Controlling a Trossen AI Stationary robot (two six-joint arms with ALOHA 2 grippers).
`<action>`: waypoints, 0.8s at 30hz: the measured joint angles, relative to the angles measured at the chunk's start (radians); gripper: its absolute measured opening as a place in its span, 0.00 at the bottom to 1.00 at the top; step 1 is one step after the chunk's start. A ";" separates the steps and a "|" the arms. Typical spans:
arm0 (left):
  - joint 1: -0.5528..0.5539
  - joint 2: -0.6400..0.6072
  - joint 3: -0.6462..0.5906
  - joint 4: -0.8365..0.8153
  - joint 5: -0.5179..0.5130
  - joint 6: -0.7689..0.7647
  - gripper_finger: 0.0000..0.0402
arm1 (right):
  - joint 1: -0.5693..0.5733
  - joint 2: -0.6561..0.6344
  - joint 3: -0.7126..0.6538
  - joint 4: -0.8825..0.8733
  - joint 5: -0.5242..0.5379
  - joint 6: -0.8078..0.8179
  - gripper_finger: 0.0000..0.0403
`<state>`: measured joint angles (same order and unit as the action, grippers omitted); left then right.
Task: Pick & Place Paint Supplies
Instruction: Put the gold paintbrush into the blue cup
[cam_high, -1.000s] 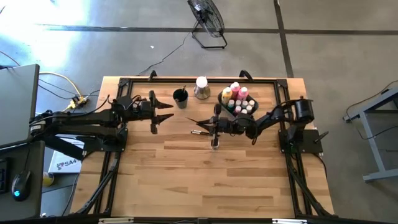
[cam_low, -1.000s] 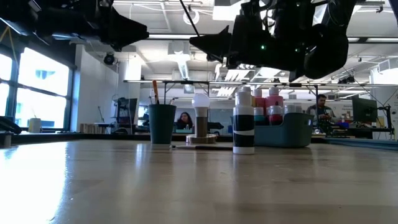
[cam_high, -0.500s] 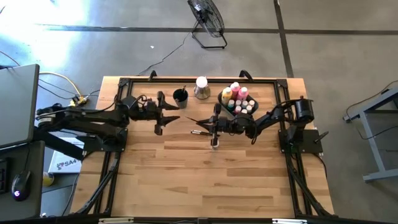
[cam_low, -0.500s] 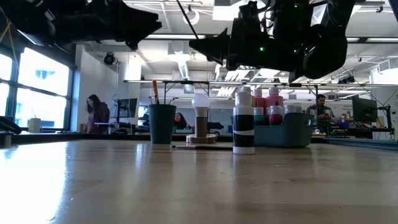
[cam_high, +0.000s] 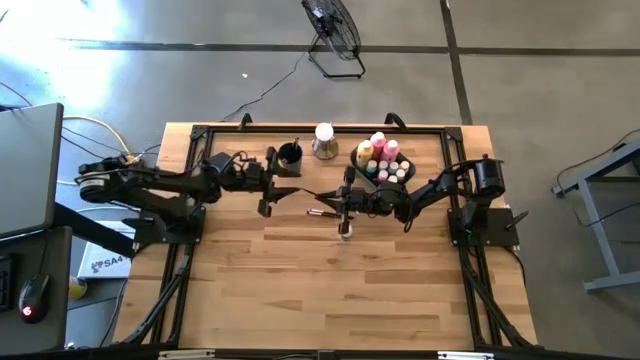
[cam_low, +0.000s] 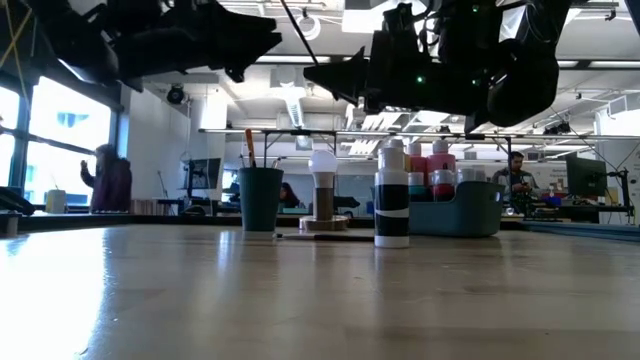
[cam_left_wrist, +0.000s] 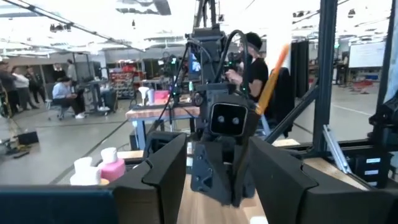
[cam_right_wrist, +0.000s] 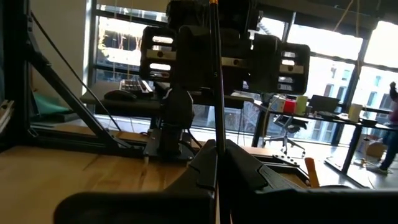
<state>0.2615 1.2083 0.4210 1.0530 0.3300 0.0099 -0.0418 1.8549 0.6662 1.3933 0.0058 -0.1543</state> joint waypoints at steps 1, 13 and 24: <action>0.000 0.021 0.019 -0.001 0.009 0.000 0.42 | 0.000 0.000 0.000 0.000 0.011 0.000 0.01; 0.000 0.099 0.114 -0.008 0.136 0.005 0.42 | 0.001 0.000 0.000 -0.057 0.044 0.000 0.01; 0.000 0.099 0.114 -0.008 0.154 0.008 0.42 | 0.000 0.000 0.000 -0.054 0.048 0.000 0.01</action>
<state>0.2615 1.3071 0.5346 1.0447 0.4843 0.0177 -0.0414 1.8553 0.6666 1.3396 0.0535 -0.1547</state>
